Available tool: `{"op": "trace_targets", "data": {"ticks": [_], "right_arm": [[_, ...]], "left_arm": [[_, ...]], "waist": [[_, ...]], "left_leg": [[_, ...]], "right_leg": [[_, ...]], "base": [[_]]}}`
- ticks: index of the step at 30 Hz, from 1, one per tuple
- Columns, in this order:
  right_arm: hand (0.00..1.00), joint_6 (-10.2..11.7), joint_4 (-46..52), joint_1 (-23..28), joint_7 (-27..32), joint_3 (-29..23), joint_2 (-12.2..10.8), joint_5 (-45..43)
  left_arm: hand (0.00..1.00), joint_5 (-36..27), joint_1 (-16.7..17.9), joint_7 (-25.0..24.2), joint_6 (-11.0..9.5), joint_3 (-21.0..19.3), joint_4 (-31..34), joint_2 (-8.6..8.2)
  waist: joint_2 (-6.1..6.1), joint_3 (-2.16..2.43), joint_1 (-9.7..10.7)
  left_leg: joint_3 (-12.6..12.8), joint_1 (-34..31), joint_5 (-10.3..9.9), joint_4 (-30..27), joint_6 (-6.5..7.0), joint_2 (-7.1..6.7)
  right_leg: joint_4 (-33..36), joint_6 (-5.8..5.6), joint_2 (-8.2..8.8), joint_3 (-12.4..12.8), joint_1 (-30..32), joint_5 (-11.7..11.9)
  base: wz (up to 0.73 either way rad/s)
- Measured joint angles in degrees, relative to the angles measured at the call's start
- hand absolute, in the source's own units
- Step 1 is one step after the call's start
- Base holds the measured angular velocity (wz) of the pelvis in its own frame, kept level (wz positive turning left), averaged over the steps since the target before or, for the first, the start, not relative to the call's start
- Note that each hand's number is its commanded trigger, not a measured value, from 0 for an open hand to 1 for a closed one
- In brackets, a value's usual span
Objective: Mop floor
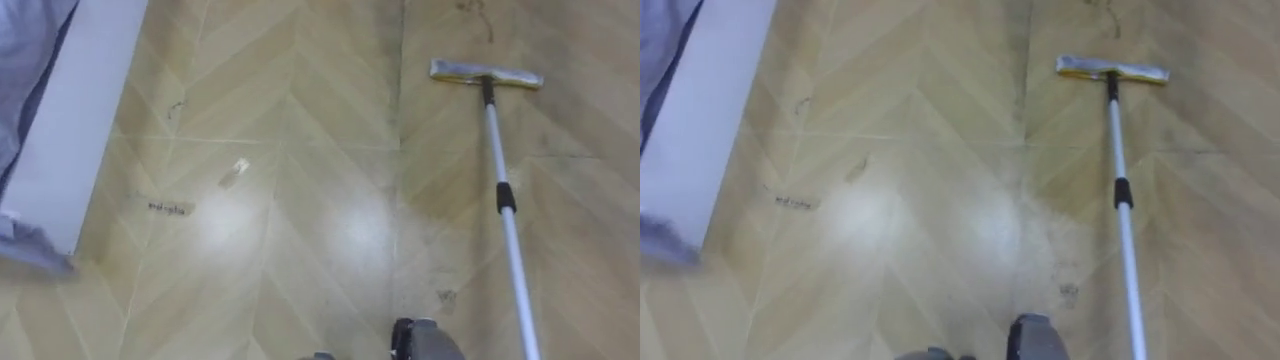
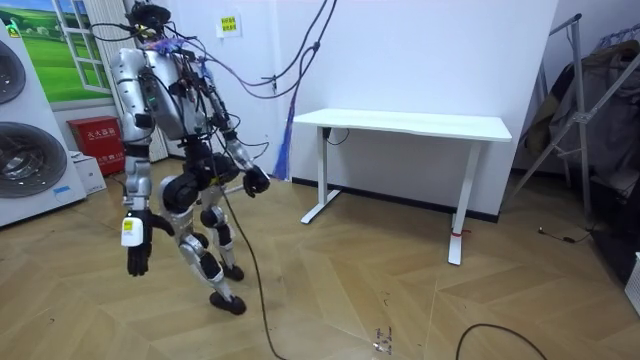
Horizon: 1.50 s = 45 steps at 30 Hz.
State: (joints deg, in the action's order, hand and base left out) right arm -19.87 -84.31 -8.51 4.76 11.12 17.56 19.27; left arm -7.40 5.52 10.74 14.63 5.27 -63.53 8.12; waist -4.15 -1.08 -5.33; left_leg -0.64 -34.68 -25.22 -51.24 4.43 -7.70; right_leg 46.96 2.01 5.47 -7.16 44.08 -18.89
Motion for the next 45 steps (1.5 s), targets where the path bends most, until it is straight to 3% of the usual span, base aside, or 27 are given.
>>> {"op": "trace_targets", "data": {"ticks": [1,2,3,4,5,6,8,9,11,12,13,14,15,16,19,20,25,28,30,31,32,33,35,36,38,41,45], "right_arm": [[1.0,-0.2,-0.1,-1.8,-0.1,0.0,0.6,0.0],[1.0,-0.2,-0.5,-5.8,-0.8,0.1,1.9,0.0],[1.0,0.3,-0.4,-9.8,-1.6,0.1,3.2,0.3],[1.0,0.9,-0.2,-11.7,-1.9,0.1,3.8,0.5],[1.0,2.2,1.2,-14.6,-2.6,0.1,4.7,1.0],[1.0,2.8,1.6,-15.4,-3.1,0.2,5.0,1.3],[1.0,5.3,2.0,-19.0,-5.1,0.0,5.7,3.5],[1.0,5.1,1.9,-18.4,-5.8,0.0,5.7,5.0],[1.0,5.1,2.0,-15.2,-6.2,0.1,5.7,5.9],[1.0,5.5,2.1,-11.7,-6.2,0.7,5.6,6.9],[1.0,5.7,2.1,-9.8,-6.2,0.8,5.7,7.1],[1.0,5.9,1.5,-5.6,-6.1,1.1,5.9,6.9],[1.0,6.1,-0.2,-1.9,-5.7,1.3,5.4,6.7],[1.0,6.1,-0.9,-0.1,-5.3,1.6,5.1,6.7],[1.0,6.1,-0.9,7.6,-3.5,3.9,4.0,6.3],[1.0,6.1,-0.9,8.2,-3.0,3.7,3.1,5.7],[1.0,5.1,0.1,7.0,-0.8,3.2,0.1,4.3],[1.0,2.1,0.4,3.1,-0.7,2.2,-0.3,2.4],[1.0,0.3,0.3,-0.2,-0.7,2.1,1.0,1.9],[1.0,-0.4,0.3,-3.3,-0.9,2.1,2.2,0.8],[1.0,-0.1,0.1,-7.1,-1.4,2.2,3.4,0.1],[1.0,0.3,0.0,-8.8,-1.8,2.4,4.0,0.0],[1.0,2.7,0.8,-14.0,-3.3,2.7,5.1,0.2],[1.0,3.2,1.6,-15.7,-3.9,2.9,5.5,1.4],[1.0,3.7,2.0,-18.6,-5.2,3.0,6.3,2.7],[1.0,3.8,2.9,-17.4,-5.8,2.7,6.6,3.7],[1.0,5.3,1.3,-9.7,-6.2,2.8,6.9,5.5]], "left_arm": [[0.0,-0.9,0.0,0.1,0.0,0.3,0.0,0.44],[0.0,-3.4,0.1,0.5,0.1,1.0,0.4,1.63],[0.0,-6.2,0.4,1.6,0.0,2.2,1.3,2.91],[0.0,-7.3,0.6,2.0,0.0,2.9,1.9,3.52],[0.0,-8.9,0.9,2.6,-0.3,4.4,3.1,4.39],[0.0,-9.3,1.1,2.6,-0.4,5.0,3.5,4.71],[0.0,-8.4,2.8,1.8,0.2,5.7,4.6,4.71],[0.0,-8.1,3.9,0.6,0.2,5.7,4.9,4.41],[0.0,-7.1,4.6,-1.4,-0.1,5.6,4.9,4.36],[0.0,-5.4,4.6,-2.5,0.3,4.7,4.9,4.39],[0.0,-5.1,4.4,-2.8,0.3,4.1,4.9,4.24],[0.0,-3.4,3.7,-3.2,0.2,3.1,4.4,3.8],[0.0,-2.0,1.6,-3.4,0.3,1.7,3.1,3.54],[0.0,-1.6,0.9,-3.3,0.2,0.9,2.7,3.44],[0.0,-1.4,0.3,-2.6,-1.4,0.5,2.4,2.82],[0.0,-1.2,0.0,-2.4,-2.0,0.4,2.7,2.78],[0.0,-0.8,0.7,-2.4,-2.8,1.4,2.7,1.47],[0.0,-0.9,1.6,-2.1,-0.5,1.6,2.6,1.51],[0.0,-1.7,1.7,-1.4,0.7,1.6,2.8,1.67],[0.0,-2.2,1.6,-1.2,0.7,1.6,2.8,2.22],[0.0,-3.1,1.5,-1.0,0.6,1.8,3.0,2.91],[0.0,-4.0,1.5,-0.8,0.6,1.9,3.0,3.27],[0.0,-6.6,1.6,0.7,0.6,4.3,3.3,5.25],[0.0,-6.5,2.1,1.0,0.5,5.6,4.1,5.81],[0.0,-5.9,3.4,0.0,0.4,6.1,5.4,5.47],[0.0,-5.2,5.7,-2.2,0.0,6.0,7.0,4.83],[0.0,-2.5,3.4,-3.3,-0.3,4.7,6.1,4.27]], "waist": [[0.61,-0.16,-0.2],[2.21,-0.54,-1.3],[4.43,-0.47,-2.5],[5.2,-0.62,-2.8],[6.48,-0.51,-3.5],[6.63,-0.51,-4.1],[7.63,-1.21,-6.5],[7.07,-1.36,-6.4],[5.53,-1.21,-6.2],[5.08,-0.93,-5.9],[4.7,-0.67,-5.7],[3.48,-0.31,-4.9],[3.2,-0.3,-4.4],[3.1,-0.23,-4.4],[0.29,1.64,-2.0],[-0.27,1.53,-0.9],[-1.89,0.36,0.2],[-1.23,-0.13,0.0],[-0.36,-0.1,-0.1],[0.94,-0.18,-0.4],[1.92,-0.48,-1.2],[3.02,-0.53,-1.5],[6.23,-0.24,-3.1],[7.64,-0.76,-4.6],[8.01,-1.11,-7.2],[6.73,-1.33,-7.8],[4.81,-0.86,-6.0]], "left_leg": [[1.2,-2.2,1.6,-5.0,-2.69,0.39],[3.8,-7.2,7.5,-15.3,-7.26,1.97],[5.8,-12.5,17.5,-22.9,-7.93,2.68],[6.2,-15.1,23.7,-25.9,-8.08,3.05],[6.6,-20.2,34.9,-31.0,-7.73,3.92],[6.8,-22.6,34.6,-33.9,-7.08,4.95],[6.6,-28.3,24.9,-38.3,-4.1,8.59],[6.8,-26.8,21.3,-29.6,-3.99,9.38],[6.5,-20.2,19.2,-9.1,-4.02,10.14],[6.8,-16.4,13.1,-2.1,-2.96,9.25],[6.7,-15.0,10.7,-0.4,-2.33,8.4],[7.3,-13.5,7.5,0.7,1.04,7.08],[8.3,-12.3,6.0,0.2,3.52,5.65],[8.9,-11.3,5.0,-0.2,4.14,5.24],[8.2,-8.2,0.4,-2.0,5.62,3.89],[7.9,-7.2,-0.3,-1.7,5.76,3.77],[2.7,-1.6,-0.6,3.2,5.48,1.82],[-1.5,1.6,-0.9,5.5,5.03,-0.67],[-3.0,2.1,-1.6,4.4,4.03,-1.78],[-1.6,0.2,-1.3,0.1,1.23,-1.82],[1.6,-3.5,1.6,-8.3,-4.08,-0.35],[2.8,-5.6,3.8,-12.3,-6.37,0.47],[5.7,-13.1,18.4,-24.7,-6.75,2.66],[6.1,-16.2,22.2,-28.2,-6.05,3.95],[5.9,-20.4,18.2,-28.4,-3.87,7.32],[5.3,-19.1,12.1,-6.3,-3.88,10.01],[7.5,-15.6,7.7,-0.9,2.62,7.28]], "right_leg": [[1.4,0.11,0.69,-0.4,0.1,-0.1],[4.6,1.27,1.28,-0.4,0.5,-1.6],[7.3,2.35,2.39,-0.4,1.1,-3.4],[8.0,2.48,2.58,-0.3,1.1,-4.2],[8.6,2.63,2.56,-0.4,0.9,-5.2],[8.9,2.93,2.28,-0.6,0.7,-5.5],[9.6,2.46,1.54,-0.9,-1.4,-7.5],[9.4,1.37,1.29,-0.8,-3.9,-8.9],[7.9,0.06,0.85,-0.9,-7.4,-10.9],[7.0,-1.0,1.74,-0.8,-9.1,-12.1],[6.4,-1.64,2.15,-0.9,-9.7,-12.6],[6.8,-2.71,2.69,-0.3,-10.8,-13.2],[11.2,-3.31,3.85,1.8,-9.9,-12.5],[13.9,-3.66,4.09,2.7,-9.0,-11.4],[24.3,-4.49,3.23,6.3,-5.6,-2.5],[26.5,-4.67,2.18,7.2,-3.2,-2.6],[10.2,-3.95,-2.24,4.7,1.1,-3.4],[-1.1,-0.61,-3.36,1.7,0.9,-0.7],[-0.7,0.5,-1.72,0.0,-0.2,0.1],[1.4,0.64,0.91,-2.2,-0.1,0.1],[4.0,2.19,1.92,-3.1,0.0,-1.5],[5.1,2.23,1.96,-3.1,0.1,-2.5],[7.9,2.37,2.13,-2.9,-0.6,-6.2],[8.3,2.62,1.62,-2.8,-1.3,-7.4],[8.6,2.98,0.3,-3.4,-2.6,-8.4],[8.5,0.72,0.67,-3.8,-7.5,-12.3],[8.5,-2.69,3.38,-2.5,-11.5,-15.2]], "base": [[0.19],[0.09],[0.12],[0.26],[0.22],[0.0],[-0.05],[0.27],[0.34],[0.31],[0.49],[0.55],[0.46],[0.14],[-0.11],[-0.46],[-0.56],[-0.37],[0.06],[0.12],[0.1],[0.17],[0.27],[0.08],[-0.25],[0.12],[0.56]]}}
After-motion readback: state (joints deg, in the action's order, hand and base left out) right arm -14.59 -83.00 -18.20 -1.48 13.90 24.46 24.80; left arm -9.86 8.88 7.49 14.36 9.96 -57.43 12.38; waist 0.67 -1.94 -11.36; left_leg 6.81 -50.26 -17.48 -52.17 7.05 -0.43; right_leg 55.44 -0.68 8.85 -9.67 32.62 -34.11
